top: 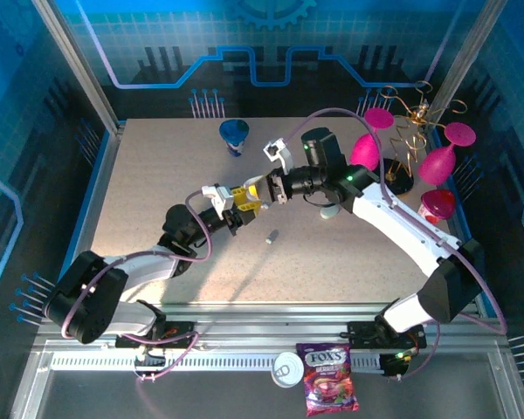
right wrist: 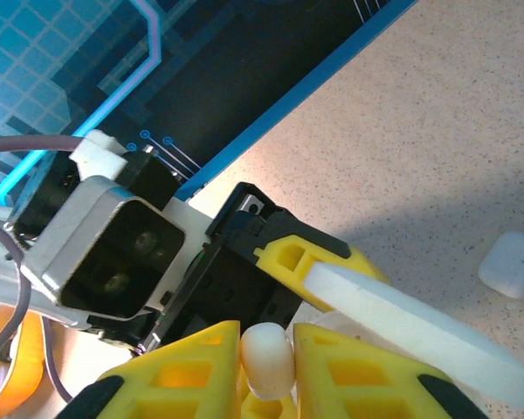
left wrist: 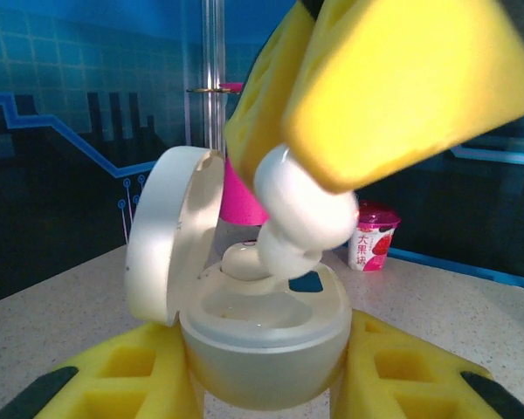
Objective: Insert the wireless bluetooth earbuds into the charging case
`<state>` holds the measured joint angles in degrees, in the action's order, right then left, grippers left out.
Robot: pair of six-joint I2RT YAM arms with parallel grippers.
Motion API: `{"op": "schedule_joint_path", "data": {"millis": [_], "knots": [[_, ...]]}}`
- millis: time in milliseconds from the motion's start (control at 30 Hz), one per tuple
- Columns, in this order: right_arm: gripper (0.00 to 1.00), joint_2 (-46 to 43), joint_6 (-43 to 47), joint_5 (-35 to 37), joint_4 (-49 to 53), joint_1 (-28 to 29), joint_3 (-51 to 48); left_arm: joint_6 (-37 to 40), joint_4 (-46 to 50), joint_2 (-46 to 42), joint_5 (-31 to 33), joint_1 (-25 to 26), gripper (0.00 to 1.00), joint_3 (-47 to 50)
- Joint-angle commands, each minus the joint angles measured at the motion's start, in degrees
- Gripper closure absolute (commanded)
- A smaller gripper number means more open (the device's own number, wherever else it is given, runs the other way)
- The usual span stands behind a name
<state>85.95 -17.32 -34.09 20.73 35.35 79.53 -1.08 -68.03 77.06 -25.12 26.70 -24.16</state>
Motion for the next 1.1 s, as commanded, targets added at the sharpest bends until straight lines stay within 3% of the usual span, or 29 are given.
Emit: {"op": "schedule_joint_path", "data": {"millis": [0,800,1067], "knots": [[0.80,1.3,1.8,2.0,2.3,1.0,2.2,1.5,-1.7,-1.6,0.8,0.2,0.73,0.3],[0.80,2.4,-2.0,2.9,4.3,2.4,1.6,2.3,-2.4,-2.6,4.2,0.2,0.73,1.0],[0.74,4.3,-2.7,7.1,6.5,2.2,2.8,2.1,-2.2,-3.1,3.3,0.2,0.73,0.8]]}}
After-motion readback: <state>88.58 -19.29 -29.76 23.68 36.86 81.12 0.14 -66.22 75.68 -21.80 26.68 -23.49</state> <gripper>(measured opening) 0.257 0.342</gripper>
